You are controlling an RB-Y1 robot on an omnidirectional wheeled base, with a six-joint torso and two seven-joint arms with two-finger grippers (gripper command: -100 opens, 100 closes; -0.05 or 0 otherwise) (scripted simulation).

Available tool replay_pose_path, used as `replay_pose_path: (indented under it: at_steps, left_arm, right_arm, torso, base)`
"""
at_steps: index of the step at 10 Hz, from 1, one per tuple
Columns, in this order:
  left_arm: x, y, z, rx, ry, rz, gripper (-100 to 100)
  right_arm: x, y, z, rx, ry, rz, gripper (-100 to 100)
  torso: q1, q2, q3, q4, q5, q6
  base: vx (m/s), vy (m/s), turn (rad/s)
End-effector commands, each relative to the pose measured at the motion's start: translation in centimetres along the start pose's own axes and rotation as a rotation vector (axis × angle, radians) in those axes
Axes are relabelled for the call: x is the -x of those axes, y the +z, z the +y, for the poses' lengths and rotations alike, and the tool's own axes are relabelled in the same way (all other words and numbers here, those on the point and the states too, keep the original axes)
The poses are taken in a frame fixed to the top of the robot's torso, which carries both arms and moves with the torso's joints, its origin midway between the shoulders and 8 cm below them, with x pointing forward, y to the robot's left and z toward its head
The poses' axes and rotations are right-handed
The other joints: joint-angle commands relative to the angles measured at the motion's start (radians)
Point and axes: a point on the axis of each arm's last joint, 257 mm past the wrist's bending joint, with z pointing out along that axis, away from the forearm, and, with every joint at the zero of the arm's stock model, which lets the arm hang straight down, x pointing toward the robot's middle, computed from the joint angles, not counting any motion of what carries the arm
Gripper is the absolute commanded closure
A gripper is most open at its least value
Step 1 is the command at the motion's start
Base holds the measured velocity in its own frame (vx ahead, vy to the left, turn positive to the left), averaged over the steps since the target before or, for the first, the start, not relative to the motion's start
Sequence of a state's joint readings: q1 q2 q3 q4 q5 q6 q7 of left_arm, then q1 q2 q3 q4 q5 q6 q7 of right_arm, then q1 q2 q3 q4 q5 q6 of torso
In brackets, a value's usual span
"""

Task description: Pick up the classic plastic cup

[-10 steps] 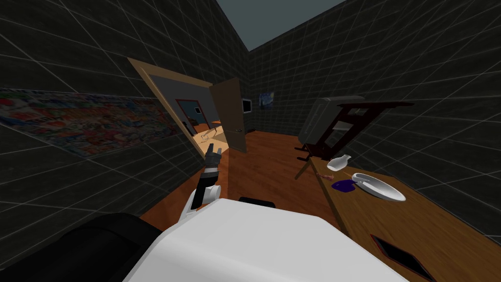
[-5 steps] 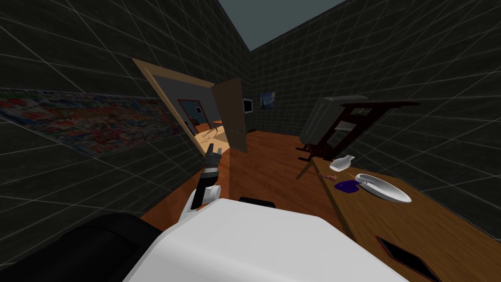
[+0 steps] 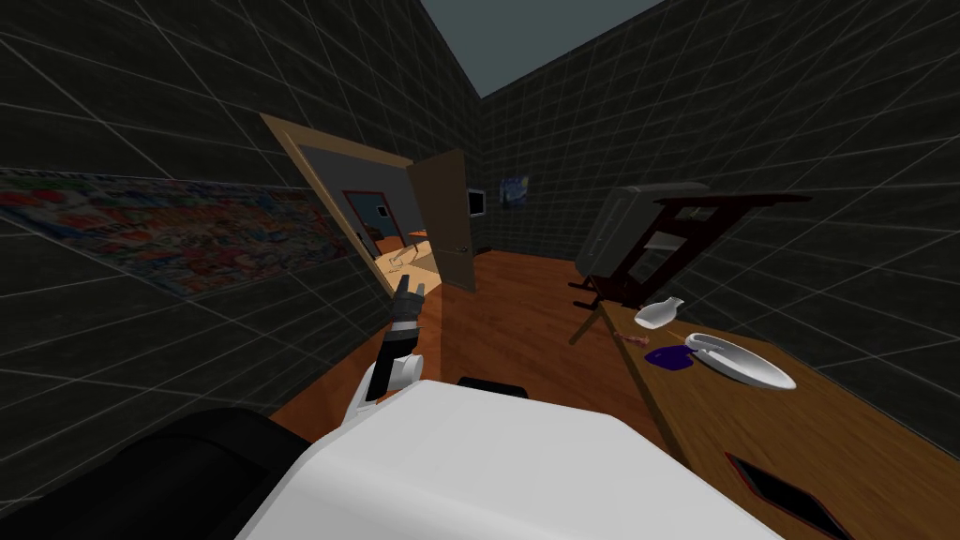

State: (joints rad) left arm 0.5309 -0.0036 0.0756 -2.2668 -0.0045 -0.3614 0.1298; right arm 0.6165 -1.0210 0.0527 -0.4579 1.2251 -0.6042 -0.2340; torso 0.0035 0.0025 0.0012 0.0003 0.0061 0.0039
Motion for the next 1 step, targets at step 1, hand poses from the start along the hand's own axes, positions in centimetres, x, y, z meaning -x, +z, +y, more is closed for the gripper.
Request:
replay_pose_path:
  at_steps: [1]
  left_arm:
    - [0.00, 0.00, 0.00, 0.000, 0.000, 0.000, 0]
  right_arm:
    - [0.00, 0.00, 0.00, 0.000, 0.000, 0.000, 0]
  torso:
    - [0.000, 0.000, 0.000, 0.000, 0.000, 0.000]
  base:
    - [0.000, 0.000, 0.000]
